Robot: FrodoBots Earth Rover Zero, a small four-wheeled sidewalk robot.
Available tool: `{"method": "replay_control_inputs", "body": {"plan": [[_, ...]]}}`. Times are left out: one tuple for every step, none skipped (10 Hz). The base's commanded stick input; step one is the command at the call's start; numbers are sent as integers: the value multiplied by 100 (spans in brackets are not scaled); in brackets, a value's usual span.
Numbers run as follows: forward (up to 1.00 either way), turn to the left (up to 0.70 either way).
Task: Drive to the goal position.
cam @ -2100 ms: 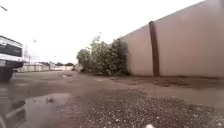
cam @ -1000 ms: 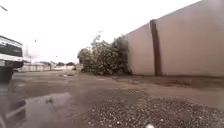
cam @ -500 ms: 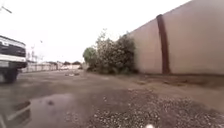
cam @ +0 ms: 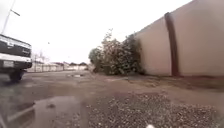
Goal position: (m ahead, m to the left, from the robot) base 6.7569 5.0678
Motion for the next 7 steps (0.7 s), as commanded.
{"method": "replay_control_inputs", "body": {"plan": [[45,27],[45,27],[45,27],[45,27],[45,27],[45,27],[45,27]]}}
